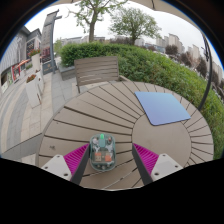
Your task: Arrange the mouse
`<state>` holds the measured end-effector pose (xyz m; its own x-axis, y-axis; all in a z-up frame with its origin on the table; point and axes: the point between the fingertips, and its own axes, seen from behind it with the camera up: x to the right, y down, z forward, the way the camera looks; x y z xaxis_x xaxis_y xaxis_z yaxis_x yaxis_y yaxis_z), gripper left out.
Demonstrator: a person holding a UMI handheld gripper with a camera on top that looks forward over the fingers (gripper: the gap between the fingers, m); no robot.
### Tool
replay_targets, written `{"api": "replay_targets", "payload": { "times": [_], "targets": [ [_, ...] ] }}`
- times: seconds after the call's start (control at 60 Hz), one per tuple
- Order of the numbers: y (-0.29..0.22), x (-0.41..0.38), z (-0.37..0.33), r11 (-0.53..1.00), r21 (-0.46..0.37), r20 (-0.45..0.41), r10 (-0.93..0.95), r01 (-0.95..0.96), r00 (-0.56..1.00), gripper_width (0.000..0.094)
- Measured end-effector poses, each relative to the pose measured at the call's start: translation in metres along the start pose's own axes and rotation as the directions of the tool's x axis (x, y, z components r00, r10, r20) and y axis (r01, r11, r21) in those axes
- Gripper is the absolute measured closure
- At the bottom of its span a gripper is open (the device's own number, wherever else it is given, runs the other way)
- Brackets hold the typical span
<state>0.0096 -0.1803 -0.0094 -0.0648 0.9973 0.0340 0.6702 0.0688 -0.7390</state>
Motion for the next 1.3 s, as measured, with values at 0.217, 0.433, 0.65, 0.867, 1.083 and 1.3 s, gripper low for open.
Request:
{"api": "replay_targets", "payload": {
  "times": [0.217,0.433,0.65,0.867,1.083,1.3],
  "targets": [
    [0.000,-0.007,0.008,1.000,-0.013,0.009,-0.013,0.013,1.000,0.0194],
    [-0.002,-0.014,0.008,0.999,-0.016,0.002,-0.046,0.046,0.999,0.0594],
    [-0.029,-0.001,-0.011,1.000,-0.024,0.017,0.015,-0.015,1.000,0.0599],
    [-0.158,0.101,-0.008,0.991,0.131,-0.050,0.038,-0.031,0.998,0.0599],
    [-0.188,0.222,0.080,0.995,0.093,-0.132,0.033,-0.021,0.991,0.0599],
    [-0.136,0.254,0.155,0.998,-0.007,-0.124,0.062,-0.063,0.990,0.0596]
  ]
}}
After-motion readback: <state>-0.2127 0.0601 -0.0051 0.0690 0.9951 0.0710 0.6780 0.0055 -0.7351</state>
